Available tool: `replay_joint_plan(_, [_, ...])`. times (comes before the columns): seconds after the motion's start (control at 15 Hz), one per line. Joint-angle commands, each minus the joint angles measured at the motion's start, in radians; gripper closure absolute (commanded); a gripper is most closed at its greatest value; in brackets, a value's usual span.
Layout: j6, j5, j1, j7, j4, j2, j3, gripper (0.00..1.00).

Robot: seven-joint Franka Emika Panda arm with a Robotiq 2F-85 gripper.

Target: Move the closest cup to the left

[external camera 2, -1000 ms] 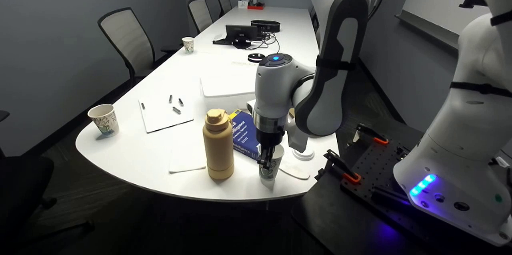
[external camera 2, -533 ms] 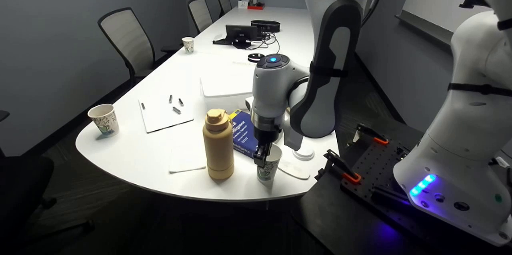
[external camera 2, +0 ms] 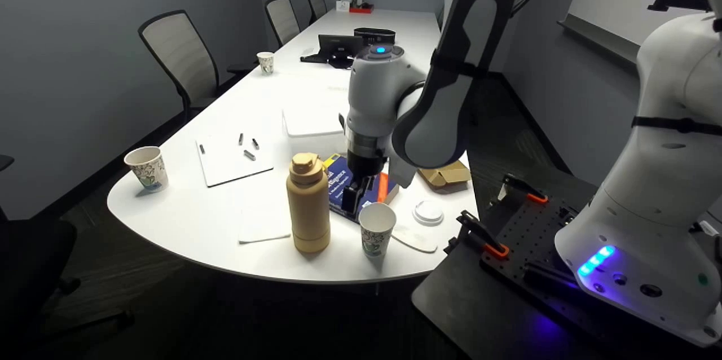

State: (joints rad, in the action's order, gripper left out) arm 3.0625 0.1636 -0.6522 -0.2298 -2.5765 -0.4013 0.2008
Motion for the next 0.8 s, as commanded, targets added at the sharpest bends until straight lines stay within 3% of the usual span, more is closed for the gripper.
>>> replay_joint_plan(0.0, [-0.225, -0.003, 0.086, 0.017, -0.032, 0.244, -0.020, 0.00])
replay_joint_plan(0.13, [-0.386, 0.054, 0.153, -0.060, -0.006, 0.338, -0.015, 0.00])
replay_joint_plan(0.33, [-0.574, 0.016, 0.333, -0.063, 0.026, 0.458, -0.104, 0.00])
replay_joint_plan(0.53, [-0.660, -0.053, 0.450, -0.045, 0.043, 0.524, -0.159, 0.00])
replay_joint_plan(0.73, [-0.691, -0.096, 0.519, -0.049, 0.044, 0.562, -0.193, 0.00])
